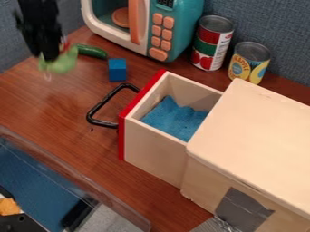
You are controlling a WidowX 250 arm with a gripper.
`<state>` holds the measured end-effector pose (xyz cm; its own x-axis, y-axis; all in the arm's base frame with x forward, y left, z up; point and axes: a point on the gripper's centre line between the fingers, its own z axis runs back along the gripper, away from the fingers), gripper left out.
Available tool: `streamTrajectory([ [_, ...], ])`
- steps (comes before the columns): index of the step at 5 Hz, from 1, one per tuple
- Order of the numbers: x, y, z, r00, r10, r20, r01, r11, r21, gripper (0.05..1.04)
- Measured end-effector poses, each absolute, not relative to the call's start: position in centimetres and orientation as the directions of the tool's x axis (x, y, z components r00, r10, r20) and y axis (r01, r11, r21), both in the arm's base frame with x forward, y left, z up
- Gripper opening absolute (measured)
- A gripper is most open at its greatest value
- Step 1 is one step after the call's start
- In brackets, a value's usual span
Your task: Picked the green toy and place it in the open drawer
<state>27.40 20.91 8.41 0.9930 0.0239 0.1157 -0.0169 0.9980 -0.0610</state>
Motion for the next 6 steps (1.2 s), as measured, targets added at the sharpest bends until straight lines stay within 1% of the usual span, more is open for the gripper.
streamTrajectory([
  [1, 26.2, 19.7, 13.3, 0.984, 0.023, 0.176, -0.006, 0.995, -0.097, 0.28],
  [2, 25.1, 17.0, 17.4, 0.974, 0.002, 0.225, 0.04, 0.982, -0.183, 0.253],
  [3, 24.0, 13.3, 18.7, 0.971, -0.047, 0.235, 0.103, 0.968, -0.231, 0.248],
  [4, 24.0, 8.0, 17.7, 0.963, -0.166, 0.212, 0.218, 0.944, -0.249, 0.248],
  [5, 24.8, 3.1, 17.4, 0.948, -0.238, 0.209, 0.29, 0.919, -0.269, 0.248],
  [6, 25.9, -0.2, 16.7, 0.935, -0.289, 0.206, 0.34, 0.898, -0.279, 0.248],
])
